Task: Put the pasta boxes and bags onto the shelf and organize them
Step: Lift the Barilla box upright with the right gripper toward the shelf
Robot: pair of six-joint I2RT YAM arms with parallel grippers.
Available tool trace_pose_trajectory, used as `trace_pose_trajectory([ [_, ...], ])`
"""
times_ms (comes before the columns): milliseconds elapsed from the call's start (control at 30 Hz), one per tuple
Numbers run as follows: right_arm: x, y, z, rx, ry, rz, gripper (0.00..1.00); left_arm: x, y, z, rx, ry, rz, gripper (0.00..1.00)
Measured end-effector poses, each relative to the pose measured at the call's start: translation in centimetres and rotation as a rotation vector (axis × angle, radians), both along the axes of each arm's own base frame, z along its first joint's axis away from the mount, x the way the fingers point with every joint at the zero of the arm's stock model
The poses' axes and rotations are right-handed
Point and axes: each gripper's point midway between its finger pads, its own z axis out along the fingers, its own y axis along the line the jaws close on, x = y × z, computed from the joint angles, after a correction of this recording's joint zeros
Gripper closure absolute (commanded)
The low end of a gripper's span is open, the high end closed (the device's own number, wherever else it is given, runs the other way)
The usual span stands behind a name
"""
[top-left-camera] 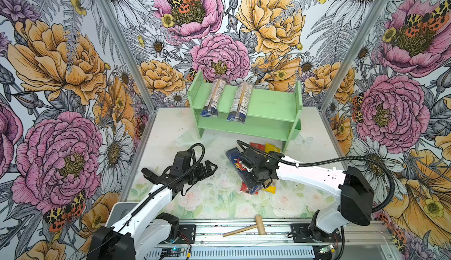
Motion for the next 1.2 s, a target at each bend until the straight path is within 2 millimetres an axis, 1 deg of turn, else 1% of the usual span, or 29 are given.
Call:
trace_pose_trajectory([
  [267, -0.4, -1.5, 3.7, 0.075, -0.024, -0.015, 1.0, 0.5, -0.1, 0.4, -0.002, -0.006, 0.0, 0.01],
  [400, -0.6, -2.5, 4.9, 0.089, -0.037, -0.033, 1.0, 0.6, -0.2, 0.6, -0.004, -0.012, 0.0, 0.01],
  [633, -1.5, -5.2, 5.9, 0.043, -0.042, -0.059, 1.0, 0.6, -0.2, 0.6, -0.005, -0.014, 0.0, 0.01],
  [800, -2.3, -7.1, 7.1, 0.027, -0.05, -0.079, 1.0, 0.7, -0.2, 0.6, -0.003, -0.01, 0.0, 0.01],
  [967, -2.6, -9.1, 8.8, 0.012, -0.078, -0.107, 1.0, 1.0, -0.3, 0.8, -0.004, -0.012, 0.0, 0.01],
  [1200, -2.6, -10.9, 12.0, 0.006, -0.143, -0.151, 1.0, 1.1, -0.4, 0.9, -0.004, -0.018, -0.003, 0.01],
])
